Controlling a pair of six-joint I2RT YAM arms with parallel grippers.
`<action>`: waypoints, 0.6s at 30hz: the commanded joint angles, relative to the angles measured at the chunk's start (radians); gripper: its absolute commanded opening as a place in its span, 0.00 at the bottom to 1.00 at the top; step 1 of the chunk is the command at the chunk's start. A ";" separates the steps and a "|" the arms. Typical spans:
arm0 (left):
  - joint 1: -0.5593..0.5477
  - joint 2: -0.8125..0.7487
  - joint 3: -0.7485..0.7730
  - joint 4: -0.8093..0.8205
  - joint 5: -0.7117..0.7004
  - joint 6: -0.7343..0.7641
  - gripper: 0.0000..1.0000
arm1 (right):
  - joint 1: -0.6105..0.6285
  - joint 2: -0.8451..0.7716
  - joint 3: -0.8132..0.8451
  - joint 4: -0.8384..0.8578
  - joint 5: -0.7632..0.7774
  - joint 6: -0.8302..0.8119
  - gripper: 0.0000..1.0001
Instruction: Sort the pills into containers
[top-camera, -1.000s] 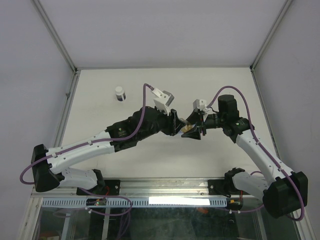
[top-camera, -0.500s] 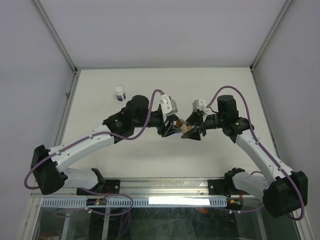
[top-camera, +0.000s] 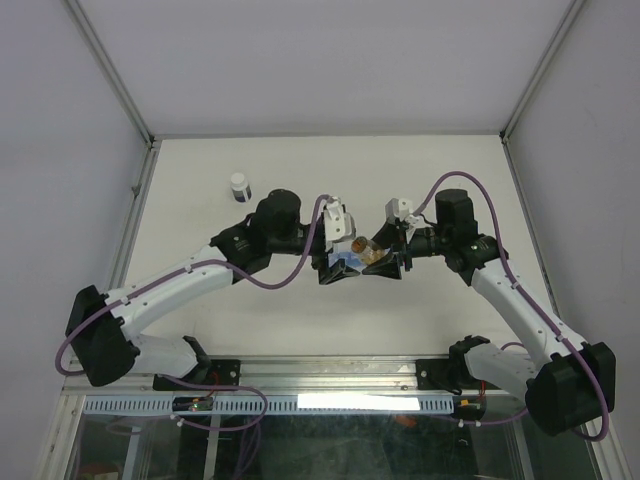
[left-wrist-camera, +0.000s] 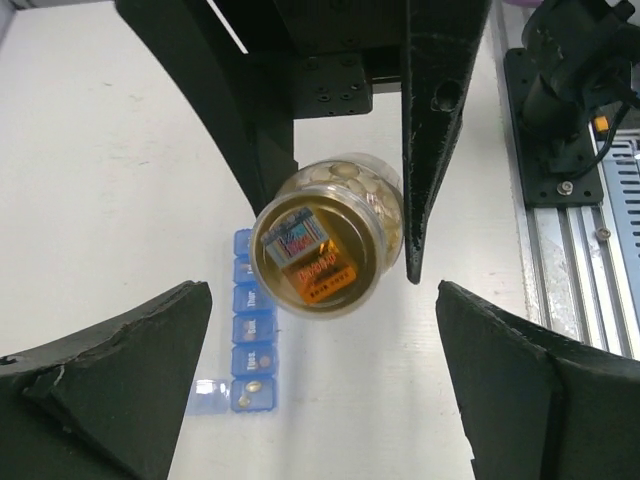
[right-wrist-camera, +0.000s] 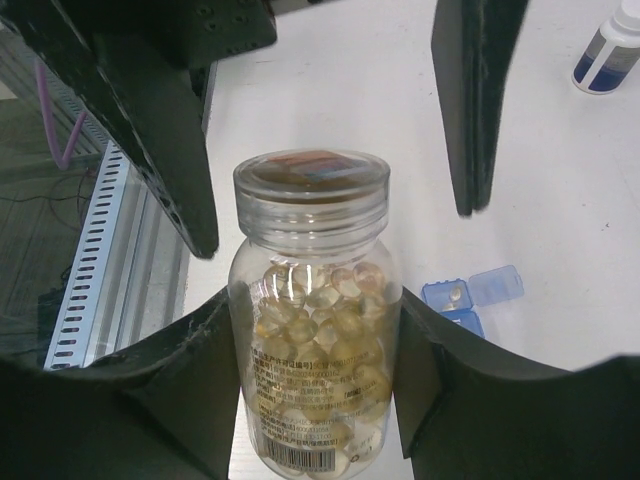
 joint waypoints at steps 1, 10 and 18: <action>0.008 -0.145 -0.086 0.162 -0.049 -0.074 0.99 | -0.005 -0.029 0.035 0.047 -0.031 0.003 0.00; 0.008 -0.390 -0.324 0.455 -0.288 -0.702 0.99 | -0.005 -0.021 0.034 0.047 -0.022 -0.001 0.00; -0.140 -0.336 -0.185 0.214 -0.698 -0.905 0.88 | -0.005 -0.009 0.033 0.047 -0.013 -0.004 0.00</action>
